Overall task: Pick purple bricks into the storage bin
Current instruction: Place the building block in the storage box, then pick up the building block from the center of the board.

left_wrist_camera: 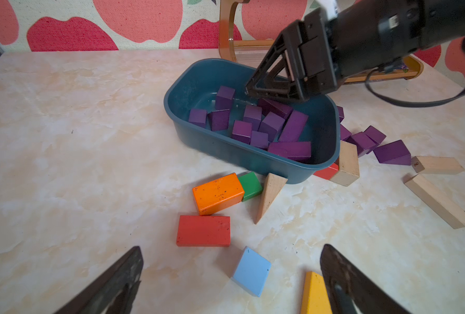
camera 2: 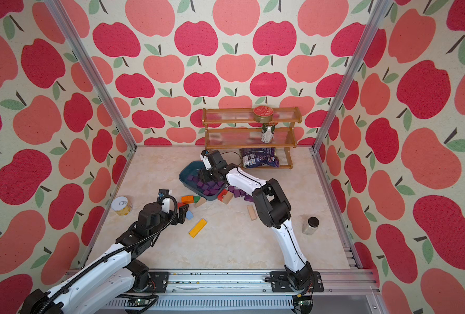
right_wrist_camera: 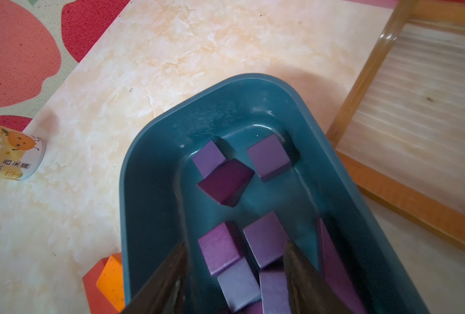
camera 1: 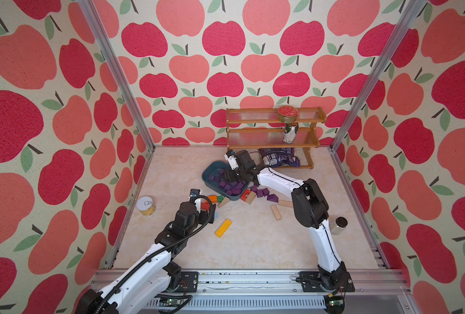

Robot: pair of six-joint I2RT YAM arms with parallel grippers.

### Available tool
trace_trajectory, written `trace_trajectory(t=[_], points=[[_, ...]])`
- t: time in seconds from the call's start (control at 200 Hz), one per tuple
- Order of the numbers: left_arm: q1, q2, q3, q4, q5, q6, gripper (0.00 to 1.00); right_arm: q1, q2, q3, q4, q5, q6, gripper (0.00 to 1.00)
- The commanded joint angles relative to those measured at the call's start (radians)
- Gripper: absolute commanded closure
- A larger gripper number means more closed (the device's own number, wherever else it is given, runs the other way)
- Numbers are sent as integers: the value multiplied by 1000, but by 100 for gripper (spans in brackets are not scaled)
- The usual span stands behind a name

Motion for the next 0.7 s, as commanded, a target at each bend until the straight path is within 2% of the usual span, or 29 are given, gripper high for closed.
trace_trajectory(t=[0.0, 0.19, 0.42, 0.695], points=[[7, 9, -11, 8, -17, -18, 1, -8, -169, -83, -28, 91, -41, 40], [10, 17, -12, 12, -16, -17, 1, -13, -406, -343, -42, 229, -30, 37], [11, 15, -18, 27, 13, -15, 1, -33, -616, -604, -41, 275, 39, 35], [11, 23, -18, 49, 76, -9, 1, -39, -761, -758, -45, 288, 112, 34]])
